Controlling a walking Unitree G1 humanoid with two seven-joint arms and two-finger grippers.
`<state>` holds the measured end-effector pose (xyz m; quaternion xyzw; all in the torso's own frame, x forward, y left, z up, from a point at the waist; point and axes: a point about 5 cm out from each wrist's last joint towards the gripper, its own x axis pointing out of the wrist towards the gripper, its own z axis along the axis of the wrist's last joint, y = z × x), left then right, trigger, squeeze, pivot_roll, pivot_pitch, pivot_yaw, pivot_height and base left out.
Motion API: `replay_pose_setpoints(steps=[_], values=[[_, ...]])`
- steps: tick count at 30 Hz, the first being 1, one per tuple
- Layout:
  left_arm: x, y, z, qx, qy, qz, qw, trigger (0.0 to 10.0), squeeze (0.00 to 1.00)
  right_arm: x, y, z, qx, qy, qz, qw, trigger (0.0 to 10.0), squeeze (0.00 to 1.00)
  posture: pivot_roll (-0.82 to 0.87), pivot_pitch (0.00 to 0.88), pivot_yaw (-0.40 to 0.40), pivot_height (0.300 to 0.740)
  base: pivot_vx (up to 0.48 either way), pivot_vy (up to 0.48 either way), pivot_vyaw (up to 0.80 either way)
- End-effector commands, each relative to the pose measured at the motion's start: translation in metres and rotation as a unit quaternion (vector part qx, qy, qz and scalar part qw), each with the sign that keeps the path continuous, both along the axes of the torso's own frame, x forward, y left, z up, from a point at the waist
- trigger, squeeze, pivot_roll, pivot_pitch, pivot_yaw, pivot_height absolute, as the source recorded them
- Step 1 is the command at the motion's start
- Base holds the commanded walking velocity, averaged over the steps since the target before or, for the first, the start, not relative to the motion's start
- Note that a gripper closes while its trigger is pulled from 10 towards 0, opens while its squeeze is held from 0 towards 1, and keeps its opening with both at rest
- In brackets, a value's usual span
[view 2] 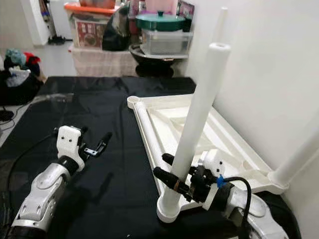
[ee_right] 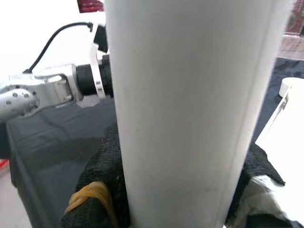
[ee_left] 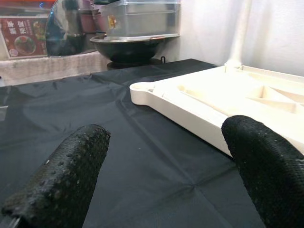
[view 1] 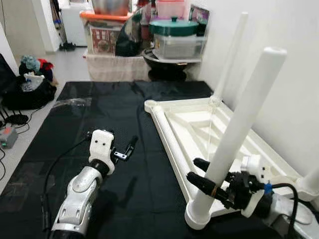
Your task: Building children table
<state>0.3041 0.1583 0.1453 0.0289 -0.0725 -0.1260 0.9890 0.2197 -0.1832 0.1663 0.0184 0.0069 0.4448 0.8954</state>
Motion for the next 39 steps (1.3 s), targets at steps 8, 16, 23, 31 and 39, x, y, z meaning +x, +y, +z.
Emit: replay_pose_setpoints(steps=[8, 16, 23, 31, 39], values=[[-0.002, 0.000, -0.005, 0.002, 0.011, 0.003, 1.000, 10.0, 0.00, 0.002, 0.004, -0.012, 0.004, 0.044, -0.012, 0.999, 10.0, 1.00, 0.06, 0.000, -0.079, 0.740, 0.000, 0.000, 0.00], [-0.002, -0.001, -0.006, 0.000, 0.011, 0.003, 1.000, 10.0, 0.00, 0.001, 0.008, -0.006, 0.024, 0.037, -0.006, 0.999, 10.0, 1.00, 0.05, 0.000, -0.081, 0.740, 0.000, 0.000, 0.00], [-0.003, -0.002, -0.006, 0.001, 0.012, 0.002, 1.000, 10.0, 0.00, 0.005, 0.016, -0.004, 0.032, 0.016, -0.021, 0.999, 0.0, 0.00, 0.05, 0.000, -0.080, 0.740, 0.000, 0.000, 0.00], [-0.003, -0.002, -0.007, 0.001, 0.013, 0.003, 1.000, 10.0, 0.00, 0.002, 0.016, 0.000, 0.044, 0.007, -0.020, 0.999, 0.0, 0.00, 0.05, 0.000, -0.080, 0.740, 0.000, 0.000, 0.00], [-0.003, -0.003, -0.007, 0.000, 0.013, 0.001, 1.000, 10.0, 0.00, -0.001, 0.021, 0.002, 0.038, 0.003, -0.003, 0.999, 0.0, 0.00, 0.05, 0.000, -0.078, 0.740, 0.000, 0.000, 0.00]])
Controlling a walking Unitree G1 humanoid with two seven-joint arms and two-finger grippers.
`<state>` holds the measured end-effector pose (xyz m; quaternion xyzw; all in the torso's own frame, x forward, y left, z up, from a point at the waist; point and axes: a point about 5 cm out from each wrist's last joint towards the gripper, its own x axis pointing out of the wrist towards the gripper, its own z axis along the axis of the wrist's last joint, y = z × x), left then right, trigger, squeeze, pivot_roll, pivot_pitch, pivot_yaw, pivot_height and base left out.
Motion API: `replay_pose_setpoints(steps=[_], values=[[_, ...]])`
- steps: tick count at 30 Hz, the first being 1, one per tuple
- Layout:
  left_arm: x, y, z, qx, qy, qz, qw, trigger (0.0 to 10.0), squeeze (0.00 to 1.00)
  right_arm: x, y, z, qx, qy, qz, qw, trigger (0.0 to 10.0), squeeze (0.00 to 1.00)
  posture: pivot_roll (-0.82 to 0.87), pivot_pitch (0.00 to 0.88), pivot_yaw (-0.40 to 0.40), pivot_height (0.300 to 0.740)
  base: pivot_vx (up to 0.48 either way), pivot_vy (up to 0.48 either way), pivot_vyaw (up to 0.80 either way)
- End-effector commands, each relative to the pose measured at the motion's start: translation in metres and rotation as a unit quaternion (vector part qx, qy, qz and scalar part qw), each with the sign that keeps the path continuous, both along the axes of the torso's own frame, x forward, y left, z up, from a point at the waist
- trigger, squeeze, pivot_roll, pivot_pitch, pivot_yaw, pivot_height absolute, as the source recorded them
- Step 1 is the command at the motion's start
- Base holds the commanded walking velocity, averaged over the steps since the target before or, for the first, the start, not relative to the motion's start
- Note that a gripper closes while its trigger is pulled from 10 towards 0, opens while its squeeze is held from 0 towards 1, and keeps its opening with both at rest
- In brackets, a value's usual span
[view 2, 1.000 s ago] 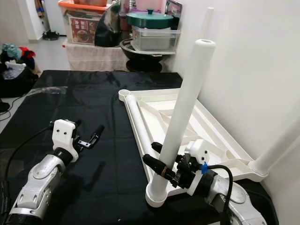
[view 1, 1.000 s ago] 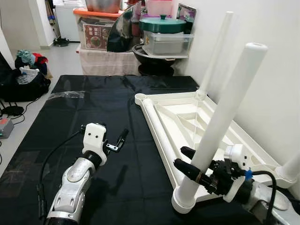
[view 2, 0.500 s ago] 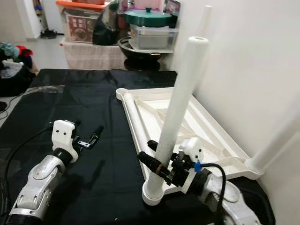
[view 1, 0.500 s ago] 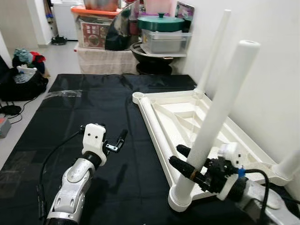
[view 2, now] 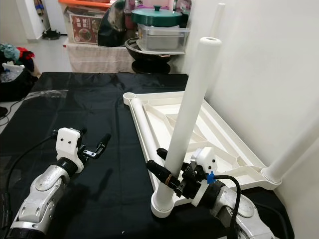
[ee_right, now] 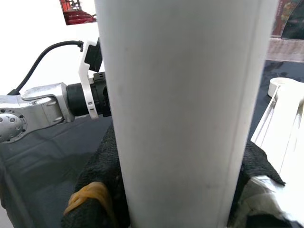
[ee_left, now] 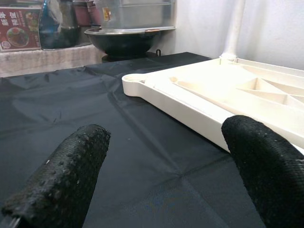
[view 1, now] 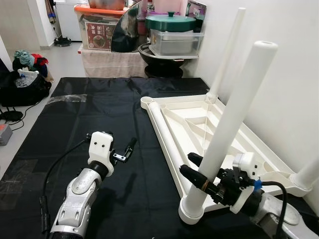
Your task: Building children table
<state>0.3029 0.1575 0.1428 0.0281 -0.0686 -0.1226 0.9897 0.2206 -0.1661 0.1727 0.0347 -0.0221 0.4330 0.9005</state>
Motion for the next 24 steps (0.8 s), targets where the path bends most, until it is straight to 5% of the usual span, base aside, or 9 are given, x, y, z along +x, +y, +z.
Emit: replay_pose_setpoints(steps=[1, 2, 3, 4, 5, 8, 9, 15, 24], values=[[-0.002, -0.002, -0.005, 0.001, 0.009, -0.003, 1.000, 10.0, 0.00, -0.002, 0.004, -0.004, 0.011, 0.021, 0.011, 1.000, 0.0, 0.00, 0.05, 0.000, -0.078, 0.740, 0.000, 0.000, 0.00], [-0.002, -0.003, -0.005, 0.001, 0.009, -0.003, 1.000, 10.0, 0.00, 0.000, 0.005, -0.006, -0.001, 0.028, 0.003, 1.000, 8.9, 0.00, 0.05, 0.000, -0.078, 0.740, 0.000, 0.000, 0.00], [-0.002, -0.003, -0.005, 0.001, 0.009, -0.003, 1.000, 10.0, 0.00, 0.001, 0.006, -0.007, -0.008, 0.030, -0.001, 1.000, 10.0, 0.00, 0.05, 0.000, -0.080, 0.740, 0.000, 0.000, 0.00], [-0.002, -0.003, -0.005, 0.001, 0.009, -0.003, 1.000, 10.0, 0.00, 0.001, 0.006, -0.007, -0.008, 0.030, -0.001, 1.000, 10.0, 0.00, 0.05, 0.000, -0.080, 0.740, 0.000, 0.000, 0.00], [-0.003, -0.003, -0.005, 0.001, 0.009, -0.002, 1.000, 10.0, 0.00, 0.003, 0.007, -0.003, -0.007, 0.024, -0.013, 1.000, 10.0, 0.56, 0.05, 0.000, -0.085, 0.740, 0.000, 0.000, 0.00], [-0.003, -0.003, -0.005, 0.001, 0.009, -0.002, 1.000, 10.0, 0.00, 0.004, 0.007, -0.001, -0.004, 0.019, -0.019, 1.000, 10.0, 0.56, 0.05, 0.000, -0.085, 0.740, 0.000, 0.000, 0.00], [-0.003, -0.002, -0.005, 0.001, 0.009, -0.001, 1.000, 10.0, 0.00, 0.005, 0.009, 0.002, 0.001, 0.012, -0.019, 1.000, 10.0, 1.00, 0.05, 0.000, -0.086, 0.740, 0.000, 0.000, 0.00], [-0.004, -0.002, -0.005, 0.004, 0.008, -0.003, 1.000, 10.0, 0.00, 0.011, 0.029, 0.000, -0.025, -0.012, -0.029, 0.999, 10.0, 1.00, 0.06, 0.000, -0.088, 0.740, 0.000, 0.000, 0.00], [-0.005, -0.001, -0.005, 0.008, 0.008, -0.002, 1.000, 10.0, 0.00, 0.013, 0.035, -0.001, -0.012, -0.010, -0.052, 0.998, 10.0, 1.00, 0.06, 0.000, -0.081, 0.740, 0.000, 0.000, 0.00]])
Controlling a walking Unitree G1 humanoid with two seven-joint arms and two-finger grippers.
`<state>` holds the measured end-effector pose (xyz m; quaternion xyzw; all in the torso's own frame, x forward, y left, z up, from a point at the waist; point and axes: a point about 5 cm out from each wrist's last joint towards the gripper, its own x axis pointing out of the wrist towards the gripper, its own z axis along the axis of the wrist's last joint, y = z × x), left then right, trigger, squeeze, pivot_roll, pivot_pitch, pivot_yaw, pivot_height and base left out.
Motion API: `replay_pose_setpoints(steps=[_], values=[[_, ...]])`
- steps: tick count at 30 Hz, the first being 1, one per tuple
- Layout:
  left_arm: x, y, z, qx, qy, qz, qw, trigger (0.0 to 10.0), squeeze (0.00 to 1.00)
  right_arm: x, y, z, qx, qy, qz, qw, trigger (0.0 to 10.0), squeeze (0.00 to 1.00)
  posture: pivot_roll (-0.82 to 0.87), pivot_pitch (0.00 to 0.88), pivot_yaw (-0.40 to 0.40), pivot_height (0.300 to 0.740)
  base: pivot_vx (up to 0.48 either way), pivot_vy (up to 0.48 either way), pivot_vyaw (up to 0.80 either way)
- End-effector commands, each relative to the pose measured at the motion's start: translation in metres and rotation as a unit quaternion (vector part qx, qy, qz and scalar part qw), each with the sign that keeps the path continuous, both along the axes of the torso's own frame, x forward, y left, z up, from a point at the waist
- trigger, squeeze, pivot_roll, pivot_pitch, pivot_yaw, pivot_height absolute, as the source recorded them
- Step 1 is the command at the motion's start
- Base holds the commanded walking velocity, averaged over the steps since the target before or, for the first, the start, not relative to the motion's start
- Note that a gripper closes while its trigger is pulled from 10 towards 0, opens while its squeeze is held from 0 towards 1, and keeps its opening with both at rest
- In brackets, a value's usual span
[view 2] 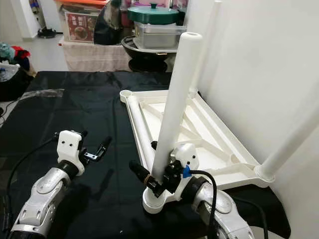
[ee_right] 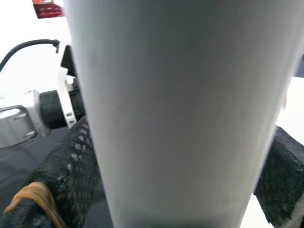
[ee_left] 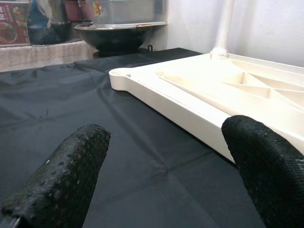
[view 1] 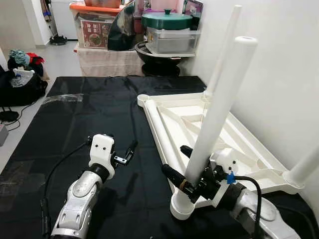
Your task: Building children table
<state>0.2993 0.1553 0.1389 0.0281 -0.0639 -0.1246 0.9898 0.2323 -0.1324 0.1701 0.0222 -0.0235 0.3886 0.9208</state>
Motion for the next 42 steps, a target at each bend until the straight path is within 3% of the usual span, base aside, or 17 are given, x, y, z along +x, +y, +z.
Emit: replay_pose_setpoints(steps=[1, 3, 6, 8, 11, 19, 22, 23, 27, 29, 31, 35, 36, 37, 38, 39, 42], values=[[-0.002, 0.001, -0.002, 0.008, 0.004, 0.000, 1.000, 10.0, 0.00, 0.001, 0.001, 0.001, -0.004, -0.005, -0.006, 1.000, 10.0, 1.00, 0.06, 0.000, -0.080, 0.740, 0.000, 0.000, 0.00], [-0.002, 0.001, -0.002, 0.008, 0.004, 0.000, 1.000, 10.0, 0.00, 0.001, 0.001, 0.001, -0.004, -0.005, -0.006, 1.000, 10.0, 1.00, 0.06, 0.000, -0.080, 0.740, 0.000, 0.000, 0.00], [-0.001, 0.001, -0.002, 0.008, 0.005, -0.003, 1.000, 10.0, 0.00, -0.004, -0.014, -0.006, -0.039, 0.002, -0.010, 0.999, 10.0, 1.00, 0.05, 0.000, -0.072, 0.740, 0.000, 0.000, 0.00], [-0.001, 0.000, -0.003, 0.009, 0.007, -0.005, 1.000, 10.0, 0.00, -0.016, -0.034, -0.005, -0.056, 0.018, 0.011, 0.998, 10.0, 1.00, 0.03, 0.000, -0.065, 0.740, 0.000, 0.000, 0.00], [-0.001, 0.000, -0.004, 0.008, 0.008, -0.007, 1.000, 10.0, 0.00, -0.027, -0.045, -0.002, -0.061, 0.032, 0.034, 0.997, 10.0, 1.00, 0.03, 0.000, -0.062, 0.740, 0.000, 0.000, 0.00], [0.000, -0.001, -0.004, 0.007, 0.009, -0.008, 1.000, 10.0, 0.00, -0.041, -0.051, -0.005, -0.036, 0.068, 0.051, 0.996, 10.0, 1.00, 0.02, 0.000, -0.059, 0.740, 0.000, 0.000, 0.00], [0.000, -0.002, -0.004, 0.007, 0.010, -0.008, 1.000, 10.0, 0.00, -0.034, -0.059, -0.015, -0.041, 0.088, -0.006, 0.995, 10.0, 1.00, 0.02, 0.000, -0.064, 0.740, 0.000, 0.000, 0.00], [-0.001, -0.002, -0.004, 0.007, 0.009, -0.006, 1.000, 10.0, 0.00, -0.021, -0.076, -0.032, -0.077, 0.116, -0.112, 0.984, 10.0, 1.00, 0.02, 0.000, -0.068, 0.740, 0.000, 0.000, 0.00], [-0.001, -0.001, -0.005, 0.006, 0.009, -0.002, 1.000, 10.0, 0.00, -0.012, -0.092, -0.041, -0.079, 0.143, -0.192, 0.968, 10.0, 1.00, 0.02, 0.000, -0.073, 0.740, 0.000, 0.000, 0.00], [-0.001, 0.000, -0.005, 0.006, 0.010, -0.001, 1.000, 10.0, 0.00, -0.007, -0.100, -0.041, -0.048, 0.150, -0.234, 0.959, 10.0, 1.00, 0.02, 0.000, -0.075, 0.740, 0.000, 0.000, 0.00], [-0.002, 0.001, -0.005, 0.006, 0.010, 0.001, 1.000, 10.0, 0.00, 0.000, -0.115, -0.033, 0.024, 0.145, -0.298, 0.943, 10.0, 1.00, 0.02, 0.000, -0.075, 0.740, 0.000, 0.000, 0.00], [-0.002, 0.001, -0.005, 0.006, 0.010, 0.001, 1.000, 10.0, 0.00, 0.002, -0.118, -0.026, 0.043, 0.126, -0.299, 0.945, 10.0, 1.00, 0.02, 0.000, -0.074, 0.740, 0.000, 0.000, 0.00], [-0.002, 0.001, -0.006, 0.007, 0.010, 0.001, 1.000, 10.0, 0.00, -0.002, -0.115, -0.018, 0.045, 0.104, -0.269, 0.956, 10.0, 1.00, 0.02, 0.000, -0.073, 0.740, 0.000, 0.000, 0.00], [-0.002, 0.001, -0.006, 0.007, 0.010, 0.001, 1.000, 10.0, 0.00, -0.002, -0.115, -0.018, 0.045, 0.104, -0.269, 0.956, 10.0, 1.00, 0.02, 0.000, -0.073, 0.740, 0.000, 0.000, 0.00], [-0.002, 0.001, -0.006, 0.008, 0.010, 0.001, 1.000, 10.0, 0.00, -0.008, -0.109, -0.010, 0.040, 0.085, -0.223, 0.970, 10.0, 1.00, 0.02, 0.000, -0.072, 0.740, 0.000, 0.000, 0.00], [-0.002, 0.001, -0.006, 0.009, 0.010, 0.001, 1.000, 10.0, 0.00, -0.016, -0.105, -0.009, 0.010, 0.081, -0.179, 0.980, 10.0, 0.94, 0.02, 0.000, -0.073, 0.740, 0.000, 0.000, 0.00], [-0.002, 0.001, -0.006, 0.009, 0.010, 0.000, 1.000, 10.0, 0.00, -0.029, -0.104, -0.017, -0.043, 0.095, -0.131, 0.986, 10.0, 0.91, 0.02, 0.000, -0.073, 0.740, 0.000, 0.000, 0.00]])
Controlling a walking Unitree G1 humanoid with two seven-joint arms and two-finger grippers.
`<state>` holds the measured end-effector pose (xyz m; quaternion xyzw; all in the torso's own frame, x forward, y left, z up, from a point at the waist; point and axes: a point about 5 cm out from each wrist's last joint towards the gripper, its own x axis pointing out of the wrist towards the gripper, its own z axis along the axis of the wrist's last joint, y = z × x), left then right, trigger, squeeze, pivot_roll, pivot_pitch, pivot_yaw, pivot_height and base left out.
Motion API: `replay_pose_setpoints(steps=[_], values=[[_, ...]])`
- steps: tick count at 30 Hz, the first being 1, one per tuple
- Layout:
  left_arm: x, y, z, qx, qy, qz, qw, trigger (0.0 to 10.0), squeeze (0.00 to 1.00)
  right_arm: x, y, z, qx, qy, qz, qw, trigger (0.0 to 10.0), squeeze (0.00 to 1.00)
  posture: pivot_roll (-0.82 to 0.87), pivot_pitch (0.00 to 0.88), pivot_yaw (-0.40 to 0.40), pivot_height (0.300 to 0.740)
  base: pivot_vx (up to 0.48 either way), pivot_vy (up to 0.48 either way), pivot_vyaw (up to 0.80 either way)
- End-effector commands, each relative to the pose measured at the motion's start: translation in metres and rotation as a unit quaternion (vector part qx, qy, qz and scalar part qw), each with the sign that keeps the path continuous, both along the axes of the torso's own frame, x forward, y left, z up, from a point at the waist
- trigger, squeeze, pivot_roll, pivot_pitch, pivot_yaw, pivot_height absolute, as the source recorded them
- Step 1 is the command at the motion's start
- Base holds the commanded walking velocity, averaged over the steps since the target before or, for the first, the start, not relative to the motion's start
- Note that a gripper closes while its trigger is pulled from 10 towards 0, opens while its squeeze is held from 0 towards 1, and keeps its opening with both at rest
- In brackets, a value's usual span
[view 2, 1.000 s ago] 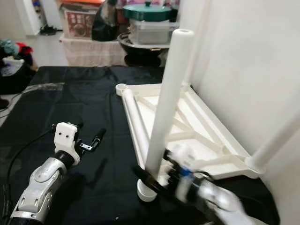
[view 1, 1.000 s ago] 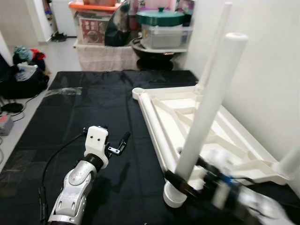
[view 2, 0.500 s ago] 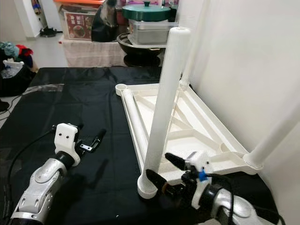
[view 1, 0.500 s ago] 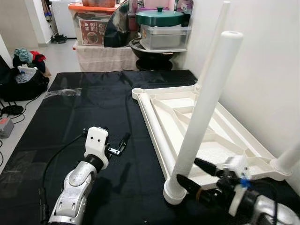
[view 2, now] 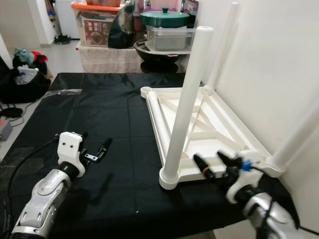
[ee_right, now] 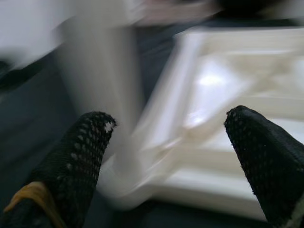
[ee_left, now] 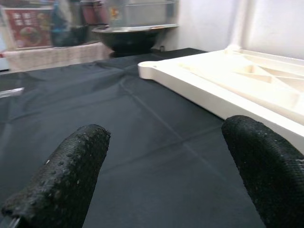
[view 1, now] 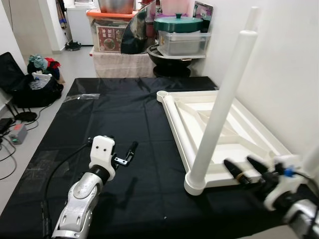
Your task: Building children table
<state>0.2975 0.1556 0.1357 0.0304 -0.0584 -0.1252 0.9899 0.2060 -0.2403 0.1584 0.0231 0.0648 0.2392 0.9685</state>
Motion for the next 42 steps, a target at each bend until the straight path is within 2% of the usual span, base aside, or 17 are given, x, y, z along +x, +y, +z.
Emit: replay_pose_setpoints(steps=[1, 3, 4, 8, 9, 10, 11, 12, 14, 15, 16, 18, 21, 27, 30, 33, 42], values=[[0.000, 0.001, -0.003, 0.006, 0.005, 0.000, 1.000, 10.0, 0.00, -0.006, 0.001, -0.009, -0.023, 0.020, 0.030, 0.999, 10.0, 0.92, 0.02, 0.000, -0.073, 0.740, 0.000, 0.000, 0.00], [0.000, 0.001, -0.003, 0.006, 0.005, 0.001, 1.000, 10.0, 0.00, -0.005, -0.005, -0.014, -0.037, 0.037, 0.010, 0.999, 10.0, 0.87, 0.02, 0.000, -0.070, 0.740, 0.000, 0.000, 0.00], [0.000, 0.001, -0.003, 0.006, 0.005, 0.001, 1.000, 10.0, 0.00, -0.001, -0.014, -0.020, -0.050, 0.058, -0.027, 0.997, 10.0, 0.73, 0.01, 0.000, -0.069, 0.740, 0.000, 0.000, 0.00], [0.000, 0.001, -0.003, 0.007, 0.005, 0.001, 1.000, 10.0, 0.00, 0.009, -0.031, -0.032, -0.068, 0.100, -0.116, 0.986, 10.0, 0.71, 0.01, 0.000, -0.067, 0.740, 0.000, 0.000, 0.00], [0.000, 0.000, -0.003, 0.007, 0.006, 0.000, 1.000, 10.0, 0.00, 0.018, -0.051, -0.046, -0.083, 0.146, -0.231, 0.958, 10.0, 0.62, 0.01, 0.000, -0.068, 0.740, 0.000, 0.000, 0.00], [0.000, 0.000, -0.003, 0.007, 0.006, 0.000, 1.000, 10.0, 0.00, 0.018, -0.051, -0.046, -0.083, 0.146, -0.231, 0.958, 10.0, 0.62, 0.01, 0.000, -0.068, 0.740, 0.000, 0.000, 0.00], [0.000, -0.001, -0.003, 0.007, 0.006, -0.001, 1.000, 10.0, 0.00, 0.024, -0.068, -0.057, -0.071, 0.175, -0.337, 0.922, 10.0, 0.33, 0.02, 0.000, -0.073, 0.740, 0.000, 0.000, 0.00], [0.000, -0.001, -0.003, 0.008, 0.006, 0.000, 1.000, 10.0, 0.00, 0.029, -0.077, -0.065, -0.025, 0.195, -0.424, 0.884, 10.0, 0.24, 0.03, 0.000, -0.080, 0.740, 0.000, 0.000, 0.00], [0.000, -0.001, -0.003, 0.008, 0.006, 0.000, 1.000, 10.0, 0.00, 0.029, -0.077, -0.065, -0.025, 0.195, -0.424, 0.884, 10.0, 0.24, 0.03, 0.000, -0.080, 0.740, 0.000, 0.000, 0.00], [0.001, 0.000, -0.003, 0.008, 0.005, 0.004, 1.000, 10.0, 0.00, 0.035, -0.076, -0.069, 0.030, 0.203, -0.478, 0.854, 10.0, 0.00, 0.04, 0.000, -0.083, 0.740, 0.000, 0.000, 0.00], [0.001, 0.001, -0.003, 0.009, 0.005, 0.007, 1.000, 10.0, 0.00, 0.041, -0.071, -0.070, 0.081, 0.203, -0.510, 0.832, 10.0, 0.00, 0.04, 0.000, -0.089, 0.740, 0.000, 0.000, 0.00], [0.001, 0.001, -0.003, 0.009, 0.005, 0.007, 1.000, 10.0, 0.00, 0.041, -0.071, -0.070, 0.081, 0.203, -0.510, 0.832, 10.0, 0.00, 0.04, 0.000, -0.089, 0.740, 0.000, 0.000, 0.00], [0.000, 0.001, -0.003, 0.009, 0.005, 0.011, 1.000, 10.0, 0.00, 0.054, -0.059, -0.064, 0.166, 0.188, -0.547, 0.799, 10.0, 0.00, 0.05, 0.000, -0.100, 0.740, 0.000, 0.000, 0.00], [0.000, 0.003, -0.003, 0.010, 0.004, 0.014, 1.000, 10.0, 0.00, 0.066, -0.053, -0.047, 0.211, 0.168, -0.557, 0.785, 10.0, 0.00, 0.05, 0.000, -0.107, 0.740, 0.000, 0.000, 0.00], [-0.001, 0.002, -0.003, 0.010, 0.005, 0.014, 1.000, 10.0, 0.00, 0.066, -0.062, -0.033, 0.228, 0.155, -0.603, 0.749, 10.0, 0.00, 0.05, 0.000, -0.104, 0.740, 0.000, 0.000, 0.00], [-0.001, 0.001, -0.004, 0.009, 0.006, 0.012, 1.000, 10.0, 0.00, 0.067, -0.061, -0.031, 0.244, 0.159, -0.610, 0.737, 10.0, 0.00, 0.04, 0.000, -0.101, 0.740, 0.000, 0.000, 0.00], [-0.001, -0.001, -0.004, 0.011, 0.006, 0.011, 1.000, 10.0, 0.00, 0.082, -0.032, -0.036, 0.203, 0.204, -0.577, 0.764, 10.0, 0.00, 0.06, 0.000, -0.115, 0.740, 0.000, 0.000, 0.00]])
